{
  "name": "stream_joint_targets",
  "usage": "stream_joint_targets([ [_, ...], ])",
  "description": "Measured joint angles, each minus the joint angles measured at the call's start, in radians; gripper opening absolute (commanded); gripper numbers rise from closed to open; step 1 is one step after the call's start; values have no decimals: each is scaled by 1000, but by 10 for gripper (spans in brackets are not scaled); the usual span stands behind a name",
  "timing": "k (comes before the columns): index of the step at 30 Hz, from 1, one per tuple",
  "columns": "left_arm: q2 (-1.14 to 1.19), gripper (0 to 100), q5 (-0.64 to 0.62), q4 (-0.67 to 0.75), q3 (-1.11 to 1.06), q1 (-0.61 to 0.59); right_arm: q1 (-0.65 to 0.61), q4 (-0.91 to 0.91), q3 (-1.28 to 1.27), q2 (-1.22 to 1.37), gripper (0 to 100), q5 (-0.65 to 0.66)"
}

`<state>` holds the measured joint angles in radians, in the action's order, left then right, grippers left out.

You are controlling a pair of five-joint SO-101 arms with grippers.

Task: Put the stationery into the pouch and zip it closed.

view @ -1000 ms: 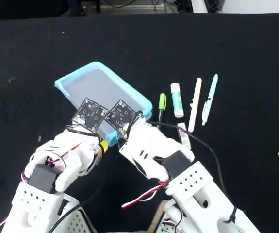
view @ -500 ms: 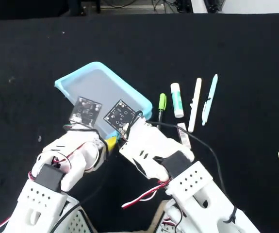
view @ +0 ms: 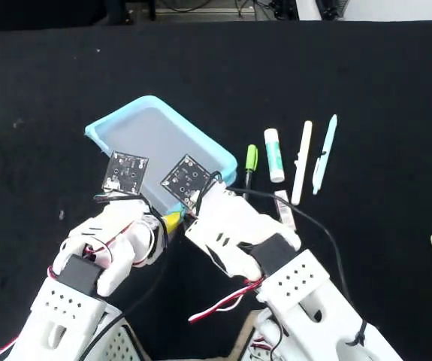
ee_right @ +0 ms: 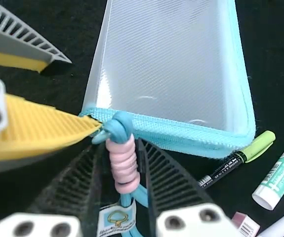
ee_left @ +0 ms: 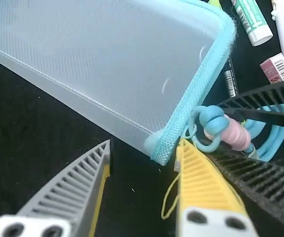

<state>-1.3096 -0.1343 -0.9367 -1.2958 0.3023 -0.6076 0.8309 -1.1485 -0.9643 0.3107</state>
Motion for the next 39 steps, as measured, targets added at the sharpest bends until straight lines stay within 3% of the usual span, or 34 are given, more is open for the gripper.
stream_joint_targets([
  [17, -3, 216, 3, 12, -34, 3, 0, 0, 0, 0, 11, 0],
  [24, -3, 216, 74, -2, -35, 2, 0, 0, 0, 0, 11, 0],
  [39, -3, 212, 74, 80, -86, 2, 0, 0, 0, 0, 11, 0],
])
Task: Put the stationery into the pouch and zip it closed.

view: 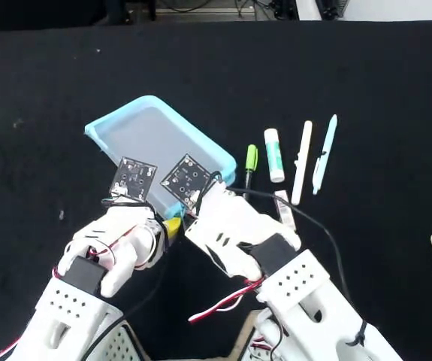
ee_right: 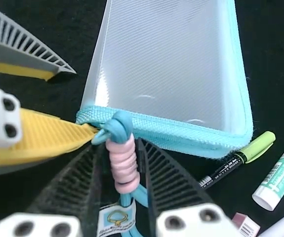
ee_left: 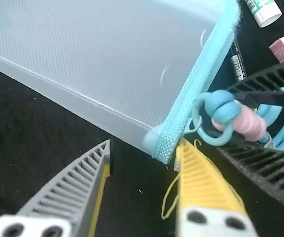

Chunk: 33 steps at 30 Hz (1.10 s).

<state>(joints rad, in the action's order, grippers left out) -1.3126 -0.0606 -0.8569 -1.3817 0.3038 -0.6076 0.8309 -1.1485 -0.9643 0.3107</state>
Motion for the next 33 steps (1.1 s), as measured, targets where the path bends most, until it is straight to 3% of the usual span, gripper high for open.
stream_joint_targets([
  [3, 0, 168, 0, 0, 0, 0, 0, 0, 0, 0, 11, 0],
  [7, 0, 30, 0, 0, 2, 5, -2, 0, 0, 0, 11, 0],
  [15, 0, 30, -2, 0, 49, -17, -2, 0, -2, 0, 11, -2],
  [25, 0, 30, -124, 0, 135, -233, -2, 103, -2, -157, 11, -2],
  [33, 2, 30, -173, -38, 233, -324, -2, 239, 14, -370, 11, -2],
])
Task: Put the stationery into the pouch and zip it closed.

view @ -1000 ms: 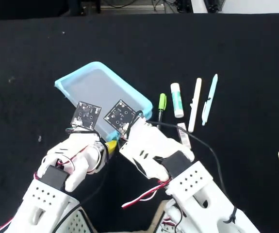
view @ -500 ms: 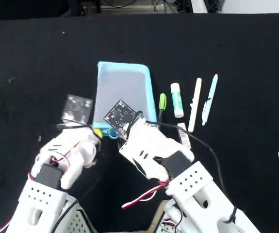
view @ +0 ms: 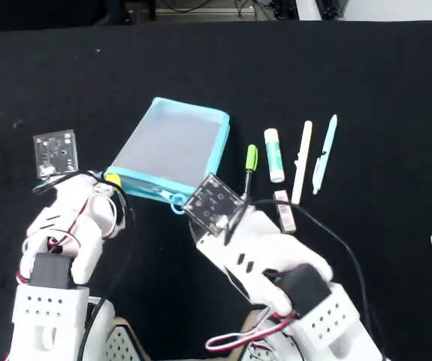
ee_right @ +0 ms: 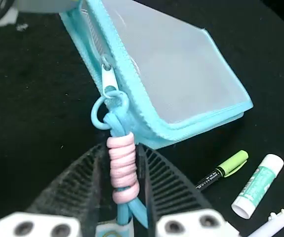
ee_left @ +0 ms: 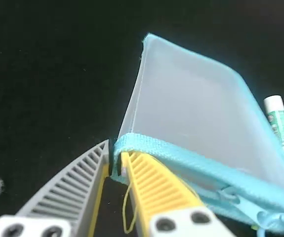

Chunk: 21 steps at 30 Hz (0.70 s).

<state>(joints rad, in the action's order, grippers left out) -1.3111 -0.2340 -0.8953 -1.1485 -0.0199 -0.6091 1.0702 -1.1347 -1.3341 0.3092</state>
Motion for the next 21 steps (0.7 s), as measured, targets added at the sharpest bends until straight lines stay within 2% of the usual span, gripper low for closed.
stream_joint_targets([
  [5, 0, 30, 0, -173, 176, -2, 69, 98, 176, 15, 11, 3],
  [9, 0, 30, 31, -270, 336, -2, 94, 167, 364, 140, 11, 12],
  [15, 0, 30, 123, -279, 443, -6, 109, 253, 637, 365, 11, 57],
  [21, 0, 30, 135, -288, 526, -6, 110, 423, 907, 514, 11, 63],
])
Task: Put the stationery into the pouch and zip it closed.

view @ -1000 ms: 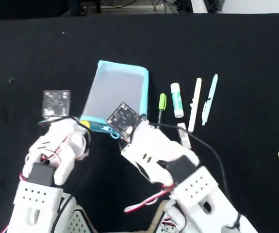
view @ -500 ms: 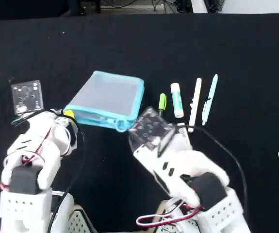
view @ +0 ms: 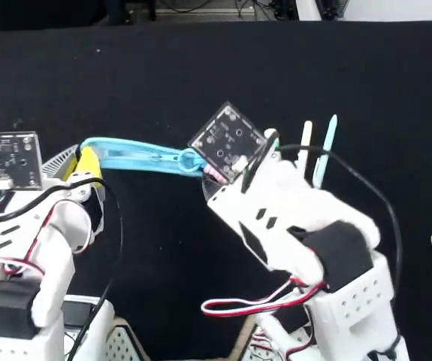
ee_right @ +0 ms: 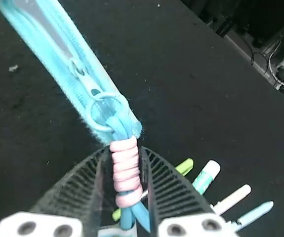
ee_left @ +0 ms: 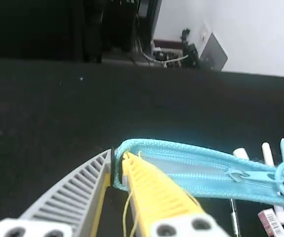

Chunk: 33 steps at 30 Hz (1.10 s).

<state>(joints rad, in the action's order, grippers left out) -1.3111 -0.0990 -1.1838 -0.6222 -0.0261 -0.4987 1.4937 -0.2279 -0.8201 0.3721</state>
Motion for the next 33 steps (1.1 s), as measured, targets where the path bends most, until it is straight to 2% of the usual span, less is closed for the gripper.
stream_joint_targets([
  [5, 29, 30, 5, -6, 21, 0, 2, 110, 117, 109, 11, 0],
  [9, 146, 30, 5, -72, 94, 0, 69, 132, 176, 123, 11, 0],
  [13, 299, 32, 6, -190, 253, -3, 161, 155, 186, 123, 11, 21],
  [19, 531, 38, 6, -388, 543, -3, 172, 163, 187, 123, 11, 58],
  [24, 732, 118, 46, -540, 747, -5, 175, 163, 187, 123, 11, 58],
  [28, 862, 123, 95, -569, 818, -15, 178, 163, 166, 123, 11, 58],
  [33, 881, 123, 106, -571, 818, -17, 184, 163, 144, 123, 11, 61],
])
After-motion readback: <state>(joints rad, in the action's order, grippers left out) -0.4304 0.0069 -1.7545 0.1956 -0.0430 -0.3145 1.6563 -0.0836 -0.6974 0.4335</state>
